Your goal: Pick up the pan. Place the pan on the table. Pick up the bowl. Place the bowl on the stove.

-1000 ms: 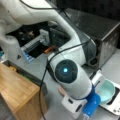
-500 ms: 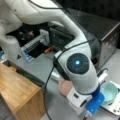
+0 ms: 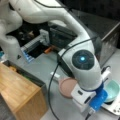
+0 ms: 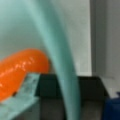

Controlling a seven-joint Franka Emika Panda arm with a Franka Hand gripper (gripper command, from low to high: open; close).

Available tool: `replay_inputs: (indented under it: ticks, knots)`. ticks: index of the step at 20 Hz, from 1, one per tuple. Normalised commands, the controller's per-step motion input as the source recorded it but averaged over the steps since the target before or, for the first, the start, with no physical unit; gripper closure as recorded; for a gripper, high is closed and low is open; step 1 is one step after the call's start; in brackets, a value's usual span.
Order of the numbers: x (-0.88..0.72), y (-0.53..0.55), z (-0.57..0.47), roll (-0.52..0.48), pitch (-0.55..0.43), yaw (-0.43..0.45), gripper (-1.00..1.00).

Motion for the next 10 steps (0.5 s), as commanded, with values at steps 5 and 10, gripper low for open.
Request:
replay_inputs:
  ticks: [5,10]
  knots:
    - [-0.08,0.15,-0.11,-0.239,-0.049,0.038,1.0]
    - [-0.11,0.16,-0.1,-0.271,-0.021,0.079,-1.0]
